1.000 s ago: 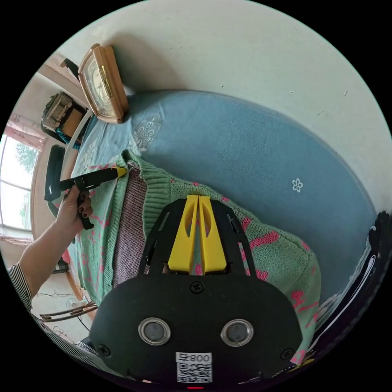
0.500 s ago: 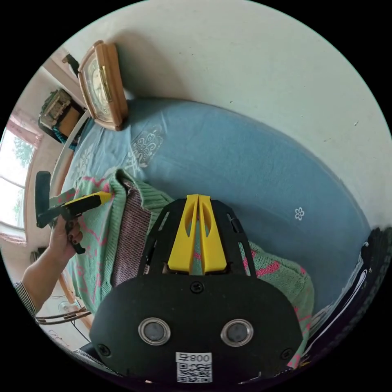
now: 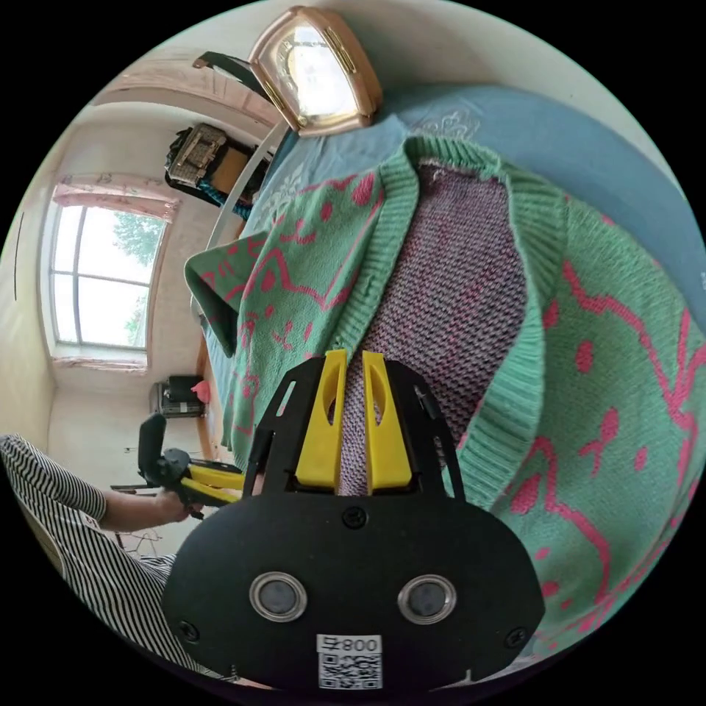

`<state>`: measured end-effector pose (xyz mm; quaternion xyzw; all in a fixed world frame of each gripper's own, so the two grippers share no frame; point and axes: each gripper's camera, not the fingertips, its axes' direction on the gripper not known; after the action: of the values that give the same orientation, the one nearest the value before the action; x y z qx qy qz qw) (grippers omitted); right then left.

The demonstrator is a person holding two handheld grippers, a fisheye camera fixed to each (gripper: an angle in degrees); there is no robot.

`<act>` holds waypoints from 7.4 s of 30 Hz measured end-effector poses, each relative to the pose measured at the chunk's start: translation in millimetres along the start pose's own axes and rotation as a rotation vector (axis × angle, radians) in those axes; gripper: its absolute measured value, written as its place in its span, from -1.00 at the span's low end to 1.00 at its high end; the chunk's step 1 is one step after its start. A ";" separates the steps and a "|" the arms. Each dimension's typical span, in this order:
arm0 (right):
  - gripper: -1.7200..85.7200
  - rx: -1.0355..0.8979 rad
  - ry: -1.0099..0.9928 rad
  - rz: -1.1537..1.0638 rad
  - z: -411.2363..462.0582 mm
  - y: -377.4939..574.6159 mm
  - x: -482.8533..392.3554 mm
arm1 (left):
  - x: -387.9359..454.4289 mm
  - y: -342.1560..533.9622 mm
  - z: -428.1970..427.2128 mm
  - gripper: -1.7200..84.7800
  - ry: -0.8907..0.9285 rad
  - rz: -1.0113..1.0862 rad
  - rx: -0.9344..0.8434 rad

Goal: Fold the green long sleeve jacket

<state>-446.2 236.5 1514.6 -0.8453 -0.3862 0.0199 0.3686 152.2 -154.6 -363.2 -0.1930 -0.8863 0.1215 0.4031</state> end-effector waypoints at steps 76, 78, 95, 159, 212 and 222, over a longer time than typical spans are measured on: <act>-0.95 -0.200 0.239 0.137 -1.0 263.7 -76.0 | 59.8 246.9 137.5 -0.83 0.201 0.139 -0.181; -0.93 -0.157 0.264 0.155 -16.4 262.8 -67.4 | 71.5 237.0 155.5 -0.80 0.239 0.163 -0.211; -0.84 0.025 0.367 0.142 -20.5 131.7 6.4 | 96.3 199.2 225.4 -0.88 0.395 0.117 -0.290; -0.96 0.101 0.158 0.088 -63.9 96.8 -79.7 | 23.0 142.1 71.2 -0.92 0.105 -0.118 0.091; -0.95 -0.517 -0.015 0.035 53.6 315.5 -180.2 | -6.4 21.5 9.6 -0.82 0.014 0.047 -0.006; -0.96 -0.256 -0.020 0.069 -9.5 270.8 -150.7 | 59.8 -171.1 -35.3 -0.88 -0.208 0.387 0.297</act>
<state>-376.0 13.6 1310.8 -0.8979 -0.3601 -0.0084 0.2529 101.3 -279.5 -237.0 -0.2840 -0.8421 0.3444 0.3028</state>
